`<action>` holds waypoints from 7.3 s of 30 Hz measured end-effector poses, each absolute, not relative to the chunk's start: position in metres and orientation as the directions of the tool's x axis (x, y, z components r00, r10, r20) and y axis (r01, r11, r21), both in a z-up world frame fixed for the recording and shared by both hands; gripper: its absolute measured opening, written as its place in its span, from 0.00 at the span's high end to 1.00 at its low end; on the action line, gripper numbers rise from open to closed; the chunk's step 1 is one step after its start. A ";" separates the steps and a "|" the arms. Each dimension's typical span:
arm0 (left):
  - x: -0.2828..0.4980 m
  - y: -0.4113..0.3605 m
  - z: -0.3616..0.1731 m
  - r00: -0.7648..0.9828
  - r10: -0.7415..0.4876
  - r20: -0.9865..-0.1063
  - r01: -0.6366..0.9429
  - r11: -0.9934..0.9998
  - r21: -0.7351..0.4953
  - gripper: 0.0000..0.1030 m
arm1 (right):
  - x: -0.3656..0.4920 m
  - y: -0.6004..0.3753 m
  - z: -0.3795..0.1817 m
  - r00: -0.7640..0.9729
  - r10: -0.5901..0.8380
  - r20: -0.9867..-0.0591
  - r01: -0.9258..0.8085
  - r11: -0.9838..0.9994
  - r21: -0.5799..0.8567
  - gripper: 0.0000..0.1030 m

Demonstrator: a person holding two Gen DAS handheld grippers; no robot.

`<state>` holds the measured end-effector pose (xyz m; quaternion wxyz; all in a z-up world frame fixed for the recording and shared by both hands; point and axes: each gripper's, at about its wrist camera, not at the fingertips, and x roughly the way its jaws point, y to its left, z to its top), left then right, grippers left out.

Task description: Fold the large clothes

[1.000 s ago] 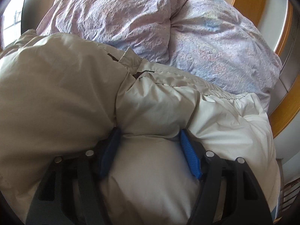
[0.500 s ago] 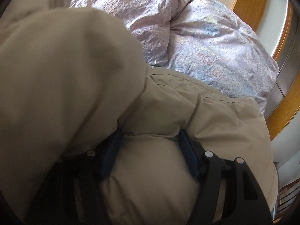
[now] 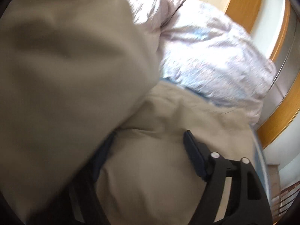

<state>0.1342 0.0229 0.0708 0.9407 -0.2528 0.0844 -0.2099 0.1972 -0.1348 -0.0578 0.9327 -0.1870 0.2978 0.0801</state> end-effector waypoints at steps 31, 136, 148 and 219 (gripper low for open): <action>0.165 -0.211 -0.012 0.640 -0.663 -0.388 0.633 0.741 -0.224 0.66 | 0.186 -0.422 0.022 0.816 0.305 -0.490 -0.120 0.920 0.372 0.23; 0.283 -0.139 -0.061 0.807 -0.173 -0.565 0.255 0.965 0.069 0.37 | 0.284 -0.383 -0.058 0.642 0.369 -0.673 -0.087 0.906 0.414 0.68; 0.282 -0.145 -0.059 0.812 -0.140 -0.566 0.239 0.966 0.104 0.37 | 0.308 -0.358 -0.059 0.627 0.183 -0.758 0.007 0.971 0.240 0.77; 0.291 -0.121 -0.025 0.763 -0.114 -0.637 0.219 0.972 0.088 0.11 | 0.295 -0.363 -0.075 0.623 0.361 -0.694 0.024 0.878 0.479 0.65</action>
